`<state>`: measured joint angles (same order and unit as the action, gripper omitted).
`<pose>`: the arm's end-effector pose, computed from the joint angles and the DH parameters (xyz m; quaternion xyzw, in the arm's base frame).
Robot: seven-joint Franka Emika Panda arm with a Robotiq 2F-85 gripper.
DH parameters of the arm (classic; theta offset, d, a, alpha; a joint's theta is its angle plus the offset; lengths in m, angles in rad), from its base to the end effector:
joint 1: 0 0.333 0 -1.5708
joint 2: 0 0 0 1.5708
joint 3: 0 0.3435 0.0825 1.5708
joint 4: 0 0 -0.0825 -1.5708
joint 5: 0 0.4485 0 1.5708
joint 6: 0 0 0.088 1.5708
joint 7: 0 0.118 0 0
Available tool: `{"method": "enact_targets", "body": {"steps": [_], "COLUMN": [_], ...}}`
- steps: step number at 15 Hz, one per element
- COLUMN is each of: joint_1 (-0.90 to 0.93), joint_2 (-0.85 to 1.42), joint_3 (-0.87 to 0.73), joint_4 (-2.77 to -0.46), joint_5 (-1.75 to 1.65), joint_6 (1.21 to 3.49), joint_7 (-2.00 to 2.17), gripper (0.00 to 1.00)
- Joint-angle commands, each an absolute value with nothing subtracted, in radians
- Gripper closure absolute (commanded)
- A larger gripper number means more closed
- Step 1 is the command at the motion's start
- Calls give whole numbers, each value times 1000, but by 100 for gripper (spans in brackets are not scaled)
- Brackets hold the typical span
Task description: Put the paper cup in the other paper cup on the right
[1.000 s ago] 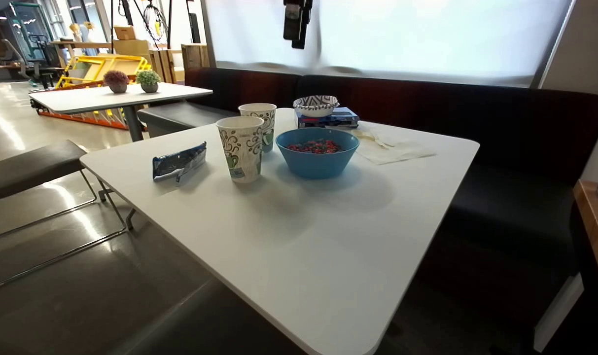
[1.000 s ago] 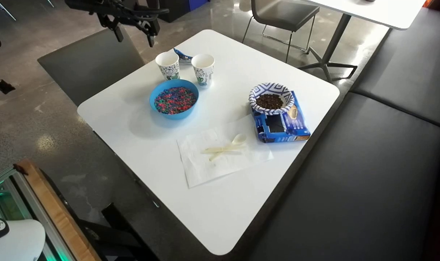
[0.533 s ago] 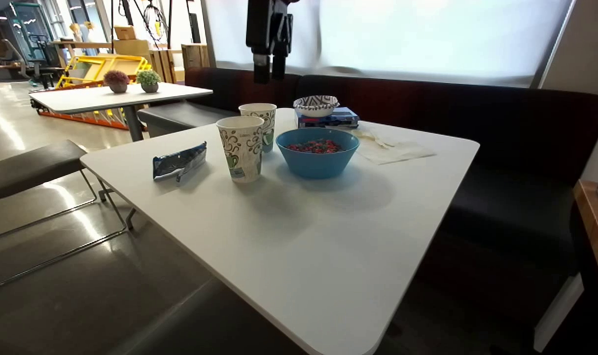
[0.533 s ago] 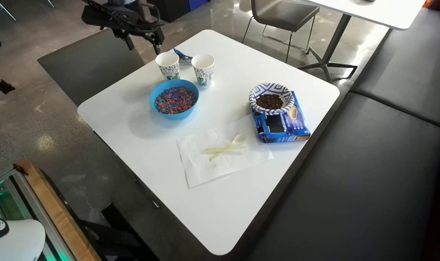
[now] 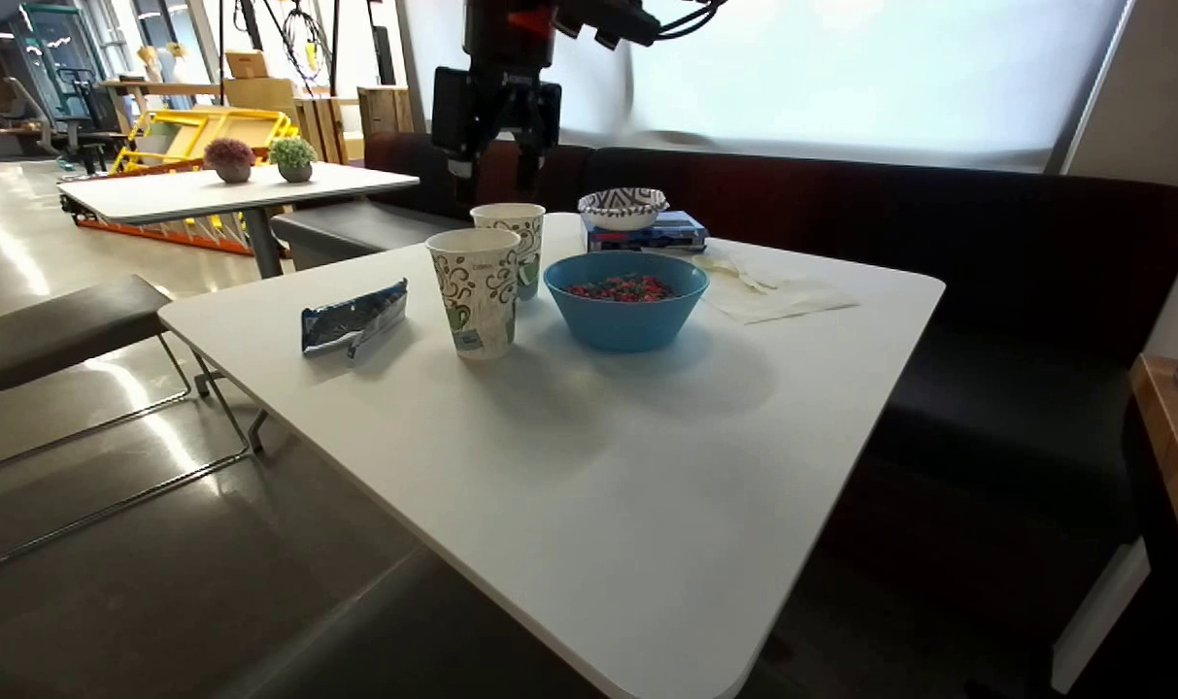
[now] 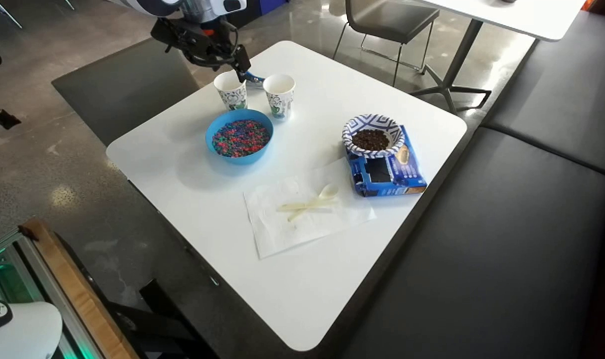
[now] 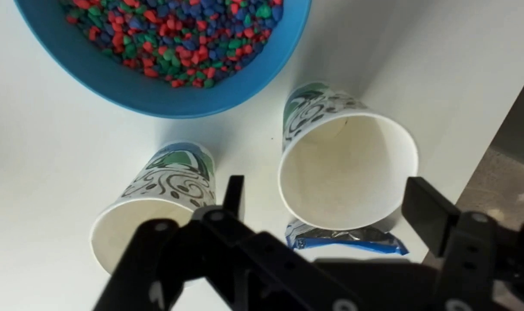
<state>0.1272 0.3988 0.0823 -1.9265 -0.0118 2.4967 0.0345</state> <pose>0.6848 0.1431 0.2700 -0.9924 -0.0869 -0.0842 0.0221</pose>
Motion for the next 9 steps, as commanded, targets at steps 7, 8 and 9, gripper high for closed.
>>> {"method": "enact_targets", "body": {"steps": [7,8,9], "joint_1": [151,152,155], "joint_2": [529,531,530], "joint_3": [16,15,15], "joint_4": [-1822,-1821,-1821], "joint_5": [-27,-26,-26], "joint_6": [2506,2493,2481], "joint_7": [206,210,215], "gripper": [74,82,92]}}
